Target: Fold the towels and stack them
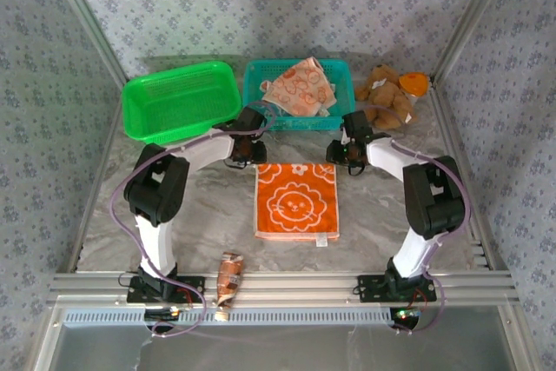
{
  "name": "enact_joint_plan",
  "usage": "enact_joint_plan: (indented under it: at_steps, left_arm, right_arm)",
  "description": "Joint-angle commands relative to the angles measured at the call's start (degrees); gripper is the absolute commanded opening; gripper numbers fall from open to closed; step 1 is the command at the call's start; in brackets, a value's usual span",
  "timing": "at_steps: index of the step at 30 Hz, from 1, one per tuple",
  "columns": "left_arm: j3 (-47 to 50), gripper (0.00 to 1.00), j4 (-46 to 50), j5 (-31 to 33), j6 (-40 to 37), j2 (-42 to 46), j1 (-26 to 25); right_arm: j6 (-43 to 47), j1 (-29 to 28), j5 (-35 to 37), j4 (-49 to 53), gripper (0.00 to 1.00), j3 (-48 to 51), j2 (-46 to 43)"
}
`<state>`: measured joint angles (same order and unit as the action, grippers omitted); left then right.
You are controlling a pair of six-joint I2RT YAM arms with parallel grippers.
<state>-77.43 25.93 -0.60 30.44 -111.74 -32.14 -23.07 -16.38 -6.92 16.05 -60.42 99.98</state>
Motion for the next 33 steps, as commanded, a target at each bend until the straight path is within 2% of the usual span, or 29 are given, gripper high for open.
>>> enact_joint_plan:
  at_steps: [1, 13, 18, 22, 23, 27, 28, 33]
  left_arm:
    - [-0.93, 0.33, 0.96, -2.62, -0.64, -2.06, 0.06]
    - [1.62, 0.33, -0.37, -3.35, -0.05, -4.01, -0.61]
    - [1.71, 0.25, -0.54, -3.46, 0.15, -4.18, -0.86]
    - [1.97, 0.21, -0.58, -3.36, 0.15, -3.93, -0.99]
    - [1.89, 0.19, -0.53, -3.35, 0.24, -3.87, -0.91]
    - [1.93, 0.08, -0.46, -2.92, 0.24, -3.24, -0.94]
    - [1.78, 0.01, -0.37, -2.86, 0.24, -2.96, -0.91]
    - [0.91, 0.0, 0.47, -2.24, 0.13, -0.68, -0.8]
  right_arm:
    - [-0.83, -0.51, -0.87, 0.24, 0.39, -1.4, 2.36]
    - [-3.1, -2.39, -1.78, -0.45, 0.36, 0.54, 3.29]
    - [-4.03, -2.7, -1.54, -0.75, 0.3, 1.7, 3.55]
    - [-4.13, -2.76, -0.39, -0.26, 0.29, 1.96, 3.12]
    - [-3.97, -2.64, -0.38, -0.19, 0.28, 1.97, 3.08]
    - [-3.47, -2.43, -0.04, 0.12, 0.02, 1.54, 2.51]
    - [-3.26, -2.38, -0.03, 0.41, 0.0, 1.38, 2.27]
    - [-1.38, -1.59, -0.12, 0.94, 0.0, 0.06, 0.28]
